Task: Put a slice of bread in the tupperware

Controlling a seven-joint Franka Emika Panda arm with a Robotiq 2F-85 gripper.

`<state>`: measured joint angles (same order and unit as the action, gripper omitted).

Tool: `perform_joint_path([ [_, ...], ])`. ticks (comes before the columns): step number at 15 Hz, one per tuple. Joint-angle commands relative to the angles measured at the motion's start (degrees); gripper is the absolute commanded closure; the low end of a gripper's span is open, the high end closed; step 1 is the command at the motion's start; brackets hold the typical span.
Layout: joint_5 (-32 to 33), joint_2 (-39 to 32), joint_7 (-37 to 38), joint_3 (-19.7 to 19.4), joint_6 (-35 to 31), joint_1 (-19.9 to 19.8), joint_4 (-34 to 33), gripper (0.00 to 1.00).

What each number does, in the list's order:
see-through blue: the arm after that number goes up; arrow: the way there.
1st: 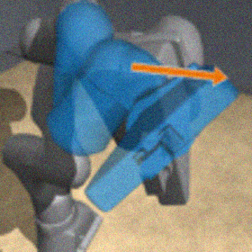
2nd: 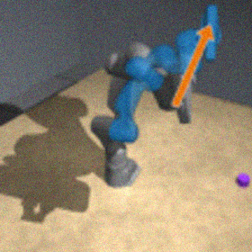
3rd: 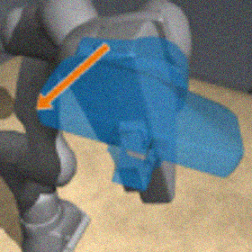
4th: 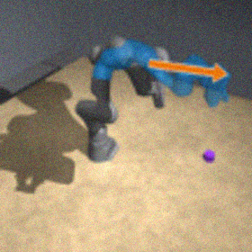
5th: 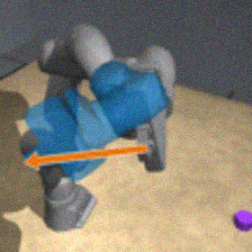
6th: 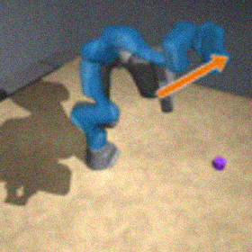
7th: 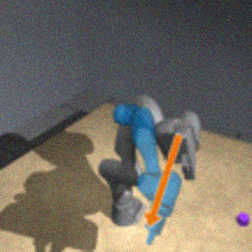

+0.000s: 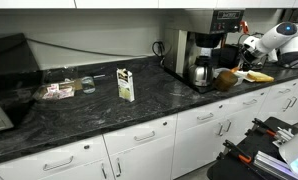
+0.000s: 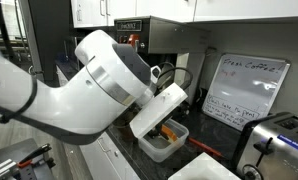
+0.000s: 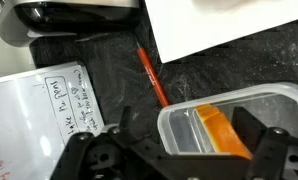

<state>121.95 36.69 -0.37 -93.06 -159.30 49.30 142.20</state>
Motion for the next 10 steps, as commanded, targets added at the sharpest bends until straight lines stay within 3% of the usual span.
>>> perform_joint_path([
  [1,-1.6,-1.6,-2.5,2.8,0.2,-3.0,0.7,0.00],
  [10,-5.1,-10.0,-5.1,14.1,0.2,-15.5,2.2,0.00],
])
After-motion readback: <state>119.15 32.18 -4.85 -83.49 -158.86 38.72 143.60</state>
